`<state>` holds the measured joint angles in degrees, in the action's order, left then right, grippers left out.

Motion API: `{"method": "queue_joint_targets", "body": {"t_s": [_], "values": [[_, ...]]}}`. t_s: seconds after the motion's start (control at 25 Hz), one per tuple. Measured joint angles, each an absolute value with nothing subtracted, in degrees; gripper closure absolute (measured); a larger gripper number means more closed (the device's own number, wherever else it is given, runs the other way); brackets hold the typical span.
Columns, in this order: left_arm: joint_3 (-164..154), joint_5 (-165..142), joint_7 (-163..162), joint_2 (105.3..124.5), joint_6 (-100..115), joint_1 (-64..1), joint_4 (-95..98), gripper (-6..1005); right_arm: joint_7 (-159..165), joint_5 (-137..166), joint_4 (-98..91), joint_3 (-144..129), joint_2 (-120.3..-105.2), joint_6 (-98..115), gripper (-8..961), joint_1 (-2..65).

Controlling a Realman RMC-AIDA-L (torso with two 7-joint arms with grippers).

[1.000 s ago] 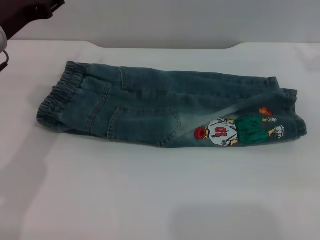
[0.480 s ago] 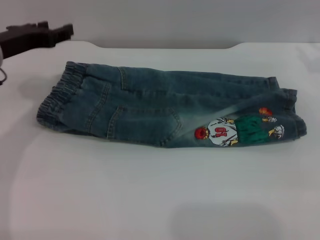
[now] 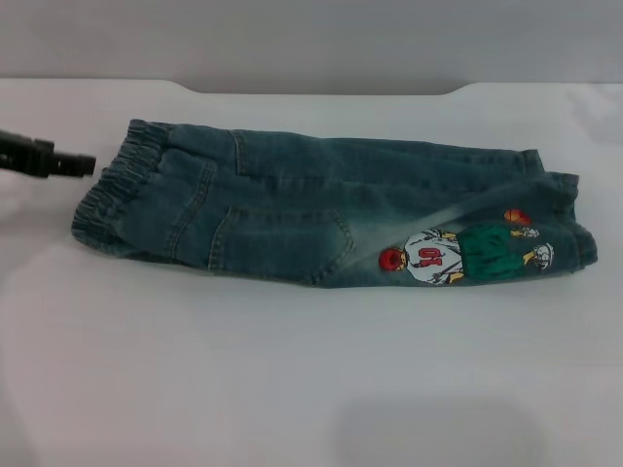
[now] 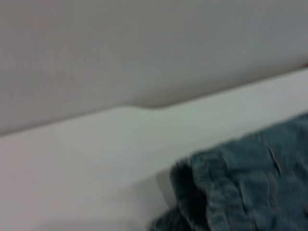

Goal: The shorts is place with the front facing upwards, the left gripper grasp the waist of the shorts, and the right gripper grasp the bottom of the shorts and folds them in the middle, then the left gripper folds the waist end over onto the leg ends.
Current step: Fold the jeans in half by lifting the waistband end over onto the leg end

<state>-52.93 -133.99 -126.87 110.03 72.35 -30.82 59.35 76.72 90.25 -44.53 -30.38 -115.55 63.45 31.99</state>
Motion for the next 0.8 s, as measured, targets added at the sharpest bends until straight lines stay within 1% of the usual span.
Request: {"method": "queue_joint_targets", "body": {"t_s": [0.2, 0.4, 0.56, 0.68, 0.8], "values": [[-53.04, -136.51, -126.67, 109.99, 75.89, -30.67, 59.34, 321, 76.45, 90.28, -43.44, -30.46, -115.62, 63.26, 509, 32.79], [-52.92, -141.03, -126.79, 111.61, 75.42, -30.58, 58.65, 321, 75.81, 90.28, -43.05, -30.51, -115.8, 63.27, 509, 33.16], [-52.71, -145.34, -127.55, 112.53, 74.6, -31.67, 57.58, 321, 75.79, 90.28, -43.05, -30.58, -115.92, 63.27, 510, 33.29], [-52.67, -146.52, -127.6, 113.1, 73.47, -32.03, 57.41, 322, 75.76, 90.28, -43.04, -30.58, -116.03, 63.27, 510, 33.36], [-52.74, -146.62, -127.29, 113.24, 72.41, -32.55, 56.46, 322, 75.76, 90.28, -42.87, -30.59, -116.14, 63.28, 510, 33.39]]}}
